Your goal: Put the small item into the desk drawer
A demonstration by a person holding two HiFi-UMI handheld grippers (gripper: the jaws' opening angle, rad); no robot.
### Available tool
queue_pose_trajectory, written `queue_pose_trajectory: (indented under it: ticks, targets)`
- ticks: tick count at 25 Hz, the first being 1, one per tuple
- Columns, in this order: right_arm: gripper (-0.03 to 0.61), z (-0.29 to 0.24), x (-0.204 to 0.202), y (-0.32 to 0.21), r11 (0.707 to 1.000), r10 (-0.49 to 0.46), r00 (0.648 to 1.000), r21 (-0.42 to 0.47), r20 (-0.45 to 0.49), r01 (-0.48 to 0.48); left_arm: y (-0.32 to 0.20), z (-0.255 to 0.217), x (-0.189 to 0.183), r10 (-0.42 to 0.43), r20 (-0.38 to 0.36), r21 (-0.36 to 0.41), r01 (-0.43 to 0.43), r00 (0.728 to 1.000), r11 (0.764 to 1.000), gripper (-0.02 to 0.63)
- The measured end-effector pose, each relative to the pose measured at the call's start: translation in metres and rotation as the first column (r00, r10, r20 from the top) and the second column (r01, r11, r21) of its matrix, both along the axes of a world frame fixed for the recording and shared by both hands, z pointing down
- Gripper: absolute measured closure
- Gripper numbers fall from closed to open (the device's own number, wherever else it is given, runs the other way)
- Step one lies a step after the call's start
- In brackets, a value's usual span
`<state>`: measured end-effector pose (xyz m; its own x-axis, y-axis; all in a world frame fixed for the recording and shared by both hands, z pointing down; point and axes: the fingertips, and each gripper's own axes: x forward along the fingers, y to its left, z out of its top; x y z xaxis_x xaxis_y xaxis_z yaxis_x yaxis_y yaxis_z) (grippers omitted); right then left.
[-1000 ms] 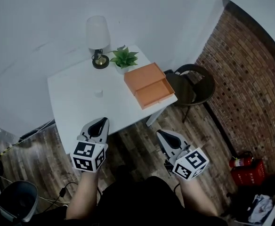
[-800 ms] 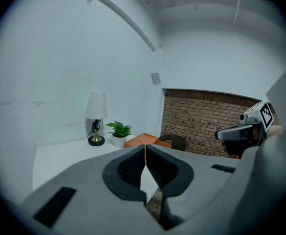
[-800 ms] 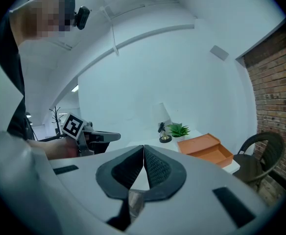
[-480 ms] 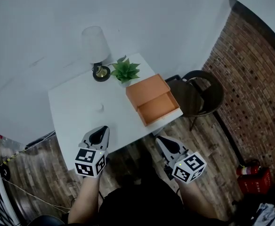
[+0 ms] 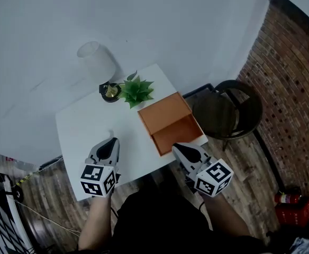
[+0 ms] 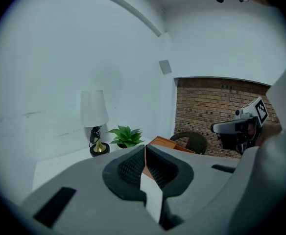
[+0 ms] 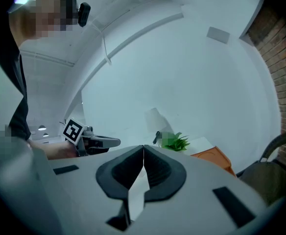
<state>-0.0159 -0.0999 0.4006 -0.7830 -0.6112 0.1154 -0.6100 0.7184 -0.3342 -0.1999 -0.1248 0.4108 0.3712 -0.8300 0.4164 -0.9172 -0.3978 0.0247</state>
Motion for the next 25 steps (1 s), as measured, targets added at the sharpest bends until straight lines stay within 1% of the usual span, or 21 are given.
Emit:
queue_pose_trajectory:
  ticks: [3,6,10,14,17,20,22,25]
  targets:
    - [0.574,0.013,-0.005,-0.01,0.999,-0.006,1.0,-0.039,-0.005,0.006,-0.009,0.003,-0.005,0.0,-0.006,0.009,0.0,1.0,1.0,0.597]
    - [0.574,0.021,-0.022,-0.016,0.997,-0.026,1.0,-0.069,-0.015,0.024,-0.019,0.004,-0.018,-0.012,-0.014,0.019,0.012,1.0,1.0,0.597]
    - [0.574,0.021,-0.048,-0.02,0.995,-0.079,0.996,-0.07,-0.049,0.076,-0.028,0.018,-0.041,-0.051,-0.039,-0.007,0.051,0.998,0.999,0.597]
    - [0.574,0.022,-0.063,-0.03,0.992,-0.097,0.993,-0.084,-0.075,0.09,-0.035,0.029,-0.06,-0.084,-0.059,-0.027,0.082,0.995,0.996,0.597]
    - [0.574,0.023,-0.077,-0.03,0.988,-0.134,0.987,-0.092,-0.09,0.126,-0.038,0.036,-0.075,-0.103,-0.071,-0.031,0.101,0.992,0.994,0.597]
    - [0.574,0.026,-0.085,-0.03,0.984,-0.16,0.981,-0.101,-0.109,0.149,-0.04,0.046,-0.089,-0.128,-0.06,-0.037,0.126,0.99,0.991,0.597]
    - [0.574,0.03,-0.088,-0.035,0.982,-0.169,0.976,-0.106,-0.136,0.155,-0.044,0.056,-0.097,-0.139,-0.048,-0.053,0.136,0.989,0.989,0.597]
    - [0.574,0.041,-0.099,-0.039,0.976,-0.198,0.963,-0.125,-0.181,0.177,-0.045,0.077,-0.106,-0.125,-0.036,-0.094,0.121,0.992,0.988,0.595]
